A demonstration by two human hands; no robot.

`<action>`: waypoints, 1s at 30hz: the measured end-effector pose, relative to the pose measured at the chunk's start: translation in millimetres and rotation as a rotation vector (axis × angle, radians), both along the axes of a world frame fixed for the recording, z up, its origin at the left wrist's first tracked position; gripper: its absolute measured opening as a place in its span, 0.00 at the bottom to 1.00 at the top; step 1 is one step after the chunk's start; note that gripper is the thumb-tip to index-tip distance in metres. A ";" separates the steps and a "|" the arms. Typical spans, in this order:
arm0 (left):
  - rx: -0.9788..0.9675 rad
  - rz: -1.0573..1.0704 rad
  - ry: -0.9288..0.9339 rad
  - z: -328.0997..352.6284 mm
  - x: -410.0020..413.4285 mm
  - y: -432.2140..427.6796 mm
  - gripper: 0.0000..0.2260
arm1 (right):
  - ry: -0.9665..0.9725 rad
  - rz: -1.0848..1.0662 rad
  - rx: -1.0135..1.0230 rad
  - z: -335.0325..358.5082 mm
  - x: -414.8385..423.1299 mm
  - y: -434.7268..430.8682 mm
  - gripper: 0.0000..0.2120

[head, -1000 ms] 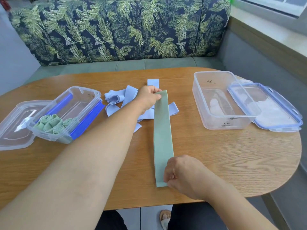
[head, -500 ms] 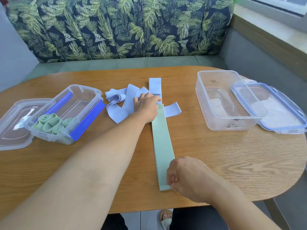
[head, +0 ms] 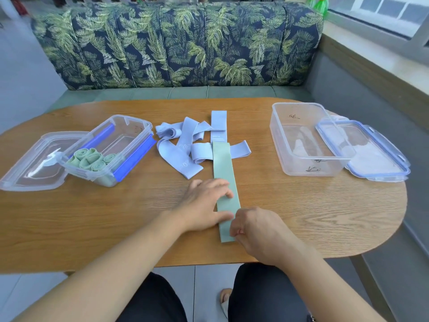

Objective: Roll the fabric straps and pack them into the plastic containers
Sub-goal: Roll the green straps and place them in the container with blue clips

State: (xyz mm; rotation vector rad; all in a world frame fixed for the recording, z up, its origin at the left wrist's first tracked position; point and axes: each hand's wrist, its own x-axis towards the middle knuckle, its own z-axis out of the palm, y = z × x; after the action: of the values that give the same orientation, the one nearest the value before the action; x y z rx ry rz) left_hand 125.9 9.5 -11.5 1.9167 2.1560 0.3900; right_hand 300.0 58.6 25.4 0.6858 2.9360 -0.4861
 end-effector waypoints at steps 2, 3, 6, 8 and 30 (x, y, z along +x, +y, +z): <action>0.024 0.034 0.023 -4.5 1.6 -10.4 0.17 | 0.005 0.010 0.044 -1.6 1.6 -3.1 0.12; 0.044 0.047 0.030 -6.4 3.5 -14.2 0.16 | 0.003 0.018 0.067 -2.3 2.1 -4.8 0.12; 0.103 0.073 0.047 -10.0 12.0 -22.0 0.15 | -0.003 0.031 0.118 -3.0 1.9 -8.2 0.13; 0.125 0.095 0.058 -12.3 16.2 -24.6 0.15 | 0.002 0.028 0.133 -2.9 1.9 -9.6 0.14; 0.124 0.079 0.052 -6.9 18.8 -23.7 0.10 | 0.024 0.014 0.213 -8.2 4.3 -18.0 0.12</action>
State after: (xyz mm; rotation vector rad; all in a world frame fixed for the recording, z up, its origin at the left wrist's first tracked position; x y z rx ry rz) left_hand 144.7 -14.2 -18.4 1.9302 2.2959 0.5050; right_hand 304.3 40.6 17.2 0.6838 3.0420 -0.1833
